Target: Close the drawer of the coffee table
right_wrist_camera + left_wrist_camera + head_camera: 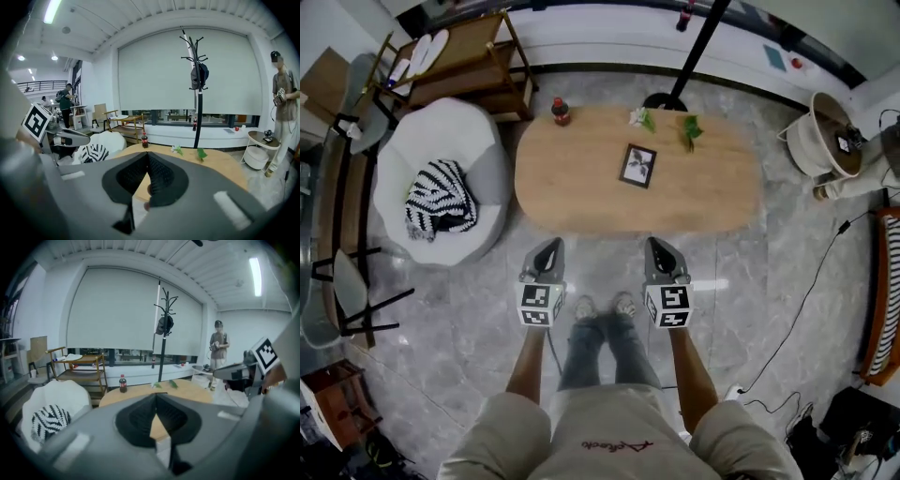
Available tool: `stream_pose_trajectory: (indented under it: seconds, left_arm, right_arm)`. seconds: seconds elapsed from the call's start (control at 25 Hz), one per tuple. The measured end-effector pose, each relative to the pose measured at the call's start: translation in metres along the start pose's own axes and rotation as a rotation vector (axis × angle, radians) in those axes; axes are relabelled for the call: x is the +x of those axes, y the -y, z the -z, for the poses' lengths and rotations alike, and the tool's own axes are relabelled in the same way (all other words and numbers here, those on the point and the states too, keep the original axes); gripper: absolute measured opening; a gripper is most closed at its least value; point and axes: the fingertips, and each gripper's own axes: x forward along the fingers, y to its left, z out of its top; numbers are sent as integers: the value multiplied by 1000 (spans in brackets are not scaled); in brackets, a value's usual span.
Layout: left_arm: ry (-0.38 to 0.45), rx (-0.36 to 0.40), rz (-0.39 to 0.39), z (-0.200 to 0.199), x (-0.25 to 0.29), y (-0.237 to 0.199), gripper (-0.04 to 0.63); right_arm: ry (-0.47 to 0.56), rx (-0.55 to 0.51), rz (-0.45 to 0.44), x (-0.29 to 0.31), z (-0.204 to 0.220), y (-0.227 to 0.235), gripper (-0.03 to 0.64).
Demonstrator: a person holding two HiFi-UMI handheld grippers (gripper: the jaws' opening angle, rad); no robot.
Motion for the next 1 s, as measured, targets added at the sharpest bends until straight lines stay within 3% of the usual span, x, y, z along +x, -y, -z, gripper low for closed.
stream_pose_trajectory:
  seconds: [0.44, 0.6, 1.0]
  left_arm:
    - [104, 19, -14, -114, -70, 31, 0]
    - [141, 46, -27, -146, -100, 38, 0]
    - [266, 30, -73, -222, -137, 41, 0]
  right_arm:
    - [111, -1, 72, -91, -105, 20, 5]
    - [140, -15, 62, -127, -126, 9, 5]
    - [220, -44, 73, -168, -175, 15, 5]
